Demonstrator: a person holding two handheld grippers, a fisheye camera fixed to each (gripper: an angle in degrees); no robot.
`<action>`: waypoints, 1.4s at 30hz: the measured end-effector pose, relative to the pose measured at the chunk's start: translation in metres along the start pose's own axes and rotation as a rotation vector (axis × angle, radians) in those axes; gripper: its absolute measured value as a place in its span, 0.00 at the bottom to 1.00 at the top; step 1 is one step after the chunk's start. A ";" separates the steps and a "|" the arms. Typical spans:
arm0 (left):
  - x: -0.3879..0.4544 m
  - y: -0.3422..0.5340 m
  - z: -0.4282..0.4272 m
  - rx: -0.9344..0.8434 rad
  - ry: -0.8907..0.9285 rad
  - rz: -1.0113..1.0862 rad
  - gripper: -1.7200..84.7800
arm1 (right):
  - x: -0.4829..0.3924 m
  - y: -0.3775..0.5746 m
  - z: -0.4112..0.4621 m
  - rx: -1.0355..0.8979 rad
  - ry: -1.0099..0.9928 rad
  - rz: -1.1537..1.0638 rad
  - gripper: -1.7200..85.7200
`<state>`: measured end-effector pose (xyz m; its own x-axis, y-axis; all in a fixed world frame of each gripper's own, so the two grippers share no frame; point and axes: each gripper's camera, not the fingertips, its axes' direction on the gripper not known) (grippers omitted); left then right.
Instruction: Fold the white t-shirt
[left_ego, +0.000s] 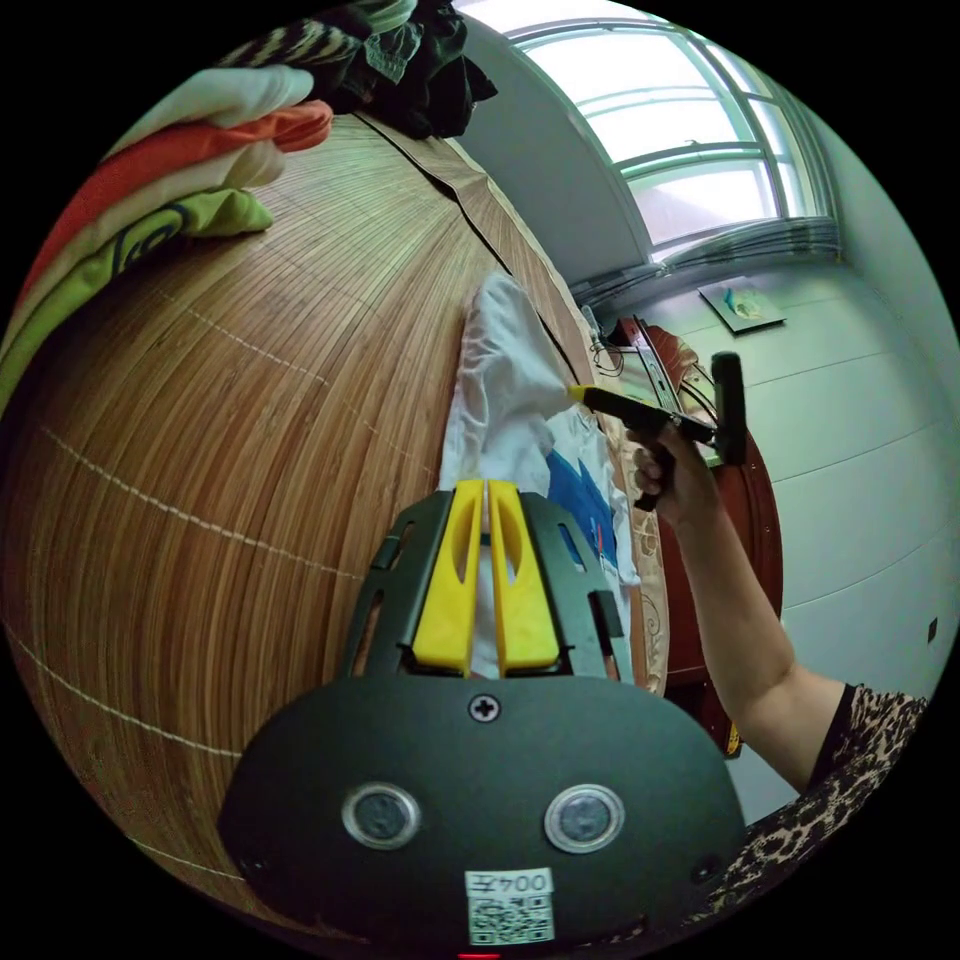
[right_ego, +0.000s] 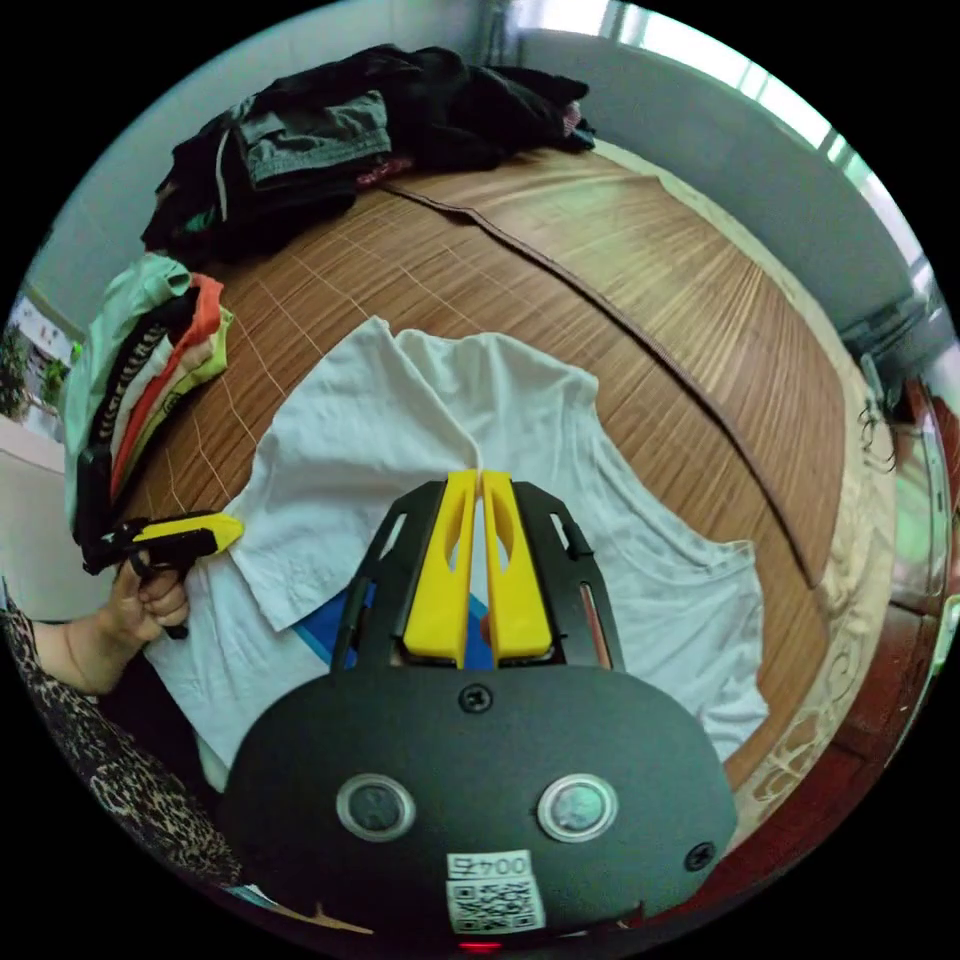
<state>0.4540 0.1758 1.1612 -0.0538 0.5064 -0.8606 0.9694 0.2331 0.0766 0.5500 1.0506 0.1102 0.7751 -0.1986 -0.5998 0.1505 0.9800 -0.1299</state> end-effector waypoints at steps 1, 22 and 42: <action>0.001 0.000 -0.002 0.000 0.000 0.000 0.03 | 0.009 0.005 0.006 0.013 -0.049 0.035 0.05; 0.055 0.004 -0.027 0.028 -0.054 0.000 0.02 | -0.080 0.054 0.004 0.296 -0.127 -0.105 0.02; 0.145 0.006 -0.044 0.031 -0.053 -0.002 0.02 | -0.056 0.067 0.075 0.116 -0.104 0.018 0.01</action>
<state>0.4417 0.2873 1.0586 -0.0442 0.4611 -0.8862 0.9764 0.2078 0.0594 0.5626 1.1280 0.1948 0.8365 -0.1851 -0.5158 0.2017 0.9791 -0.0242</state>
